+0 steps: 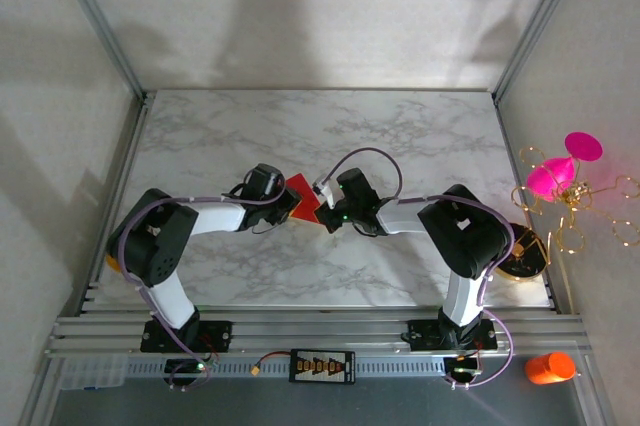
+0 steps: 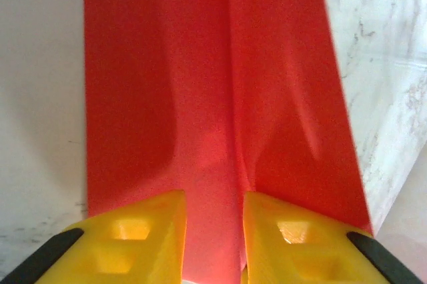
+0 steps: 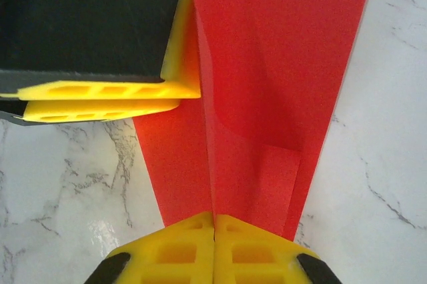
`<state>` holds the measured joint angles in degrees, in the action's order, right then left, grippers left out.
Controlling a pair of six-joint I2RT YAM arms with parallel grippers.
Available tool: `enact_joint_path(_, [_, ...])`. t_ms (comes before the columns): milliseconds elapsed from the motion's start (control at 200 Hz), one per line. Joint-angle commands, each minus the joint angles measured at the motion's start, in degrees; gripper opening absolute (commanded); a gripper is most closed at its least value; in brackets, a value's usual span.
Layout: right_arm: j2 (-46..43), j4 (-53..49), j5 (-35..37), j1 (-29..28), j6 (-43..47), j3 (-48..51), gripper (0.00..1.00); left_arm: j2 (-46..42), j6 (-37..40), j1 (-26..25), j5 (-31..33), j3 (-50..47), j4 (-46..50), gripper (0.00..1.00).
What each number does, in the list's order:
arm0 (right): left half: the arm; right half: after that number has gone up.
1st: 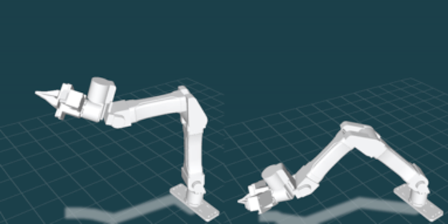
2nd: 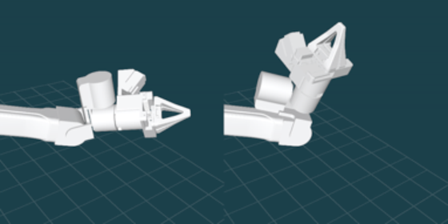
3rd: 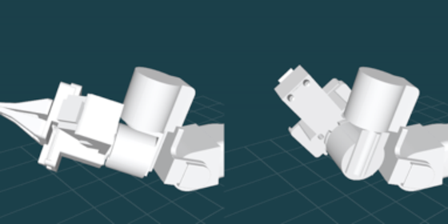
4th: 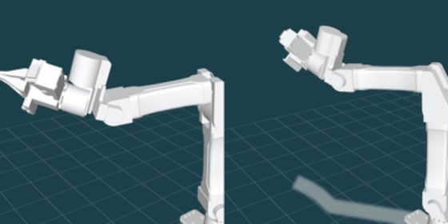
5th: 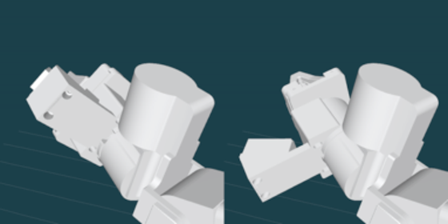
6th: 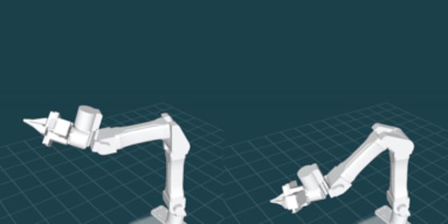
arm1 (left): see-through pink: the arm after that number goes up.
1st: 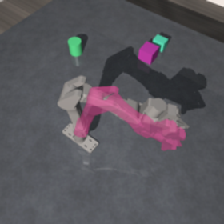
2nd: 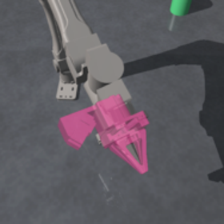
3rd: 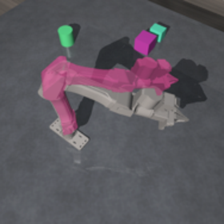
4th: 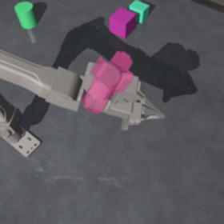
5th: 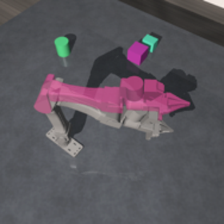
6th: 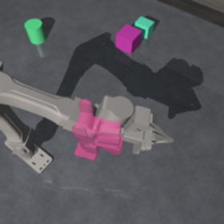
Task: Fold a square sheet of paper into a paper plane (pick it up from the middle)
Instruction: Fourth fold the wing at the center of the table.
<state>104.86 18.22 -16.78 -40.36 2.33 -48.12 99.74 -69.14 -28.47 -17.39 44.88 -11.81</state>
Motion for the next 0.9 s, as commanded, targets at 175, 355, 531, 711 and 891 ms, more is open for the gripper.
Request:
enact_joint_path(175, [1.14,-1.24,0.15,0.28,1.28,-2.11,0.13,1.37,1.20,-0.62,-0.02,1.00,0.42,0.27])
enact_joint_path(355, [1.48,-2.22,1.25,0.28,1.70,-2.76,0.19,2.12,1.21,-0.61,0.47,1.23,1.91,0.27])
enact_joint_path(531, [1.61,-2.81,1.65,0.28,2.33,-2.95,0.21,2.49,1.03,-0.62,0.47,1.48,2.50,0.27])
enact_joint_path(711, [1.75,-3.23,1.66,0.28,2.77,-2.86,0.21,2.51,1.12,-0.62,0.50,1.76,2.84,0.27])
enact_joint_path(891, [1.92,-3.19,1.32,0.28,2.85,-2.94,0.15,2.39,1.12,-0.62,0.50,1.87,3.19,0.27])
